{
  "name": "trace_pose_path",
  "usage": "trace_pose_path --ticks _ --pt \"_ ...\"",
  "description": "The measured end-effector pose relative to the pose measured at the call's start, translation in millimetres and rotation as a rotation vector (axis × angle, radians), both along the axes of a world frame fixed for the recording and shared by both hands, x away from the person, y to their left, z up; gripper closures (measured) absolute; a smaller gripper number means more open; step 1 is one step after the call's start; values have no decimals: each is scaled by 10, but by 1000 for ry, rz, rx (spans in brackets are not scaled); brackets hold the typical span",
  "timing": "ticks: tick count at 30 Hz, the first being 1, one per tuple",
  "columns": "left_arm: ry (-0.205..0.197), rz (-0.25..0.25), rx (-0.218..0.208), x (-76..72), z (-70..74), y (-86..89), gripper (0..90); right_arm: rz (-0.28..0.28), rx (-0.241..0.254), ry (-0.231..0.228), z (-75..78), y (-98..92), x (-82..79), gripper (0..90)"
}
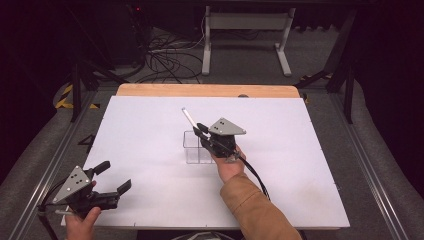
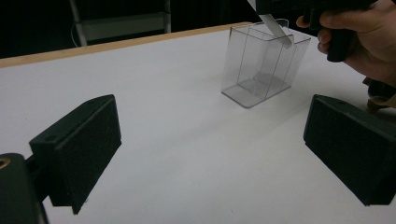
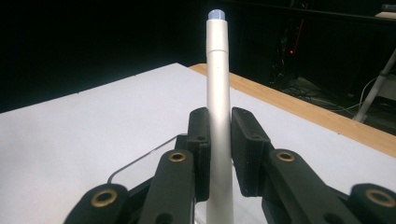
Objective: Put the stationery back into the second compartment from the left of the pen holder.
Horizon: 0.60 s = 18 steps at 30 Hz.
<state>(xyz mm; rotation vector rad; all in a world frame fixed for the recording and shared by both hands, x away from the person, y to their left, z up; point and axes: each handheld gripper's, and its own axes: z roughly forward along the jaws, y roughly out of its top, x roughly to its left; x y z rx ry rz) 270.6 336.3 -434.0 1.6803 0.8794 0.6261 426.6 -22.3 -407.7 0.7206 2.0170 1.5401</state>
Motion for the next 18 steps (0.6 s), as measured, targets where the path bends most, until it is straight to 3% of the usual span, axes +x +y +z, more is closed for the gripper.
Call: trace_pose_path --ticks 15,18 --pt "3 0 -3 3 -3 -9 49 -7 -5 30 -41 -119 -103 775" --pt "4 -1 0 3 -1 -12 49 -11 -5 36 -37 -148 -117 734"
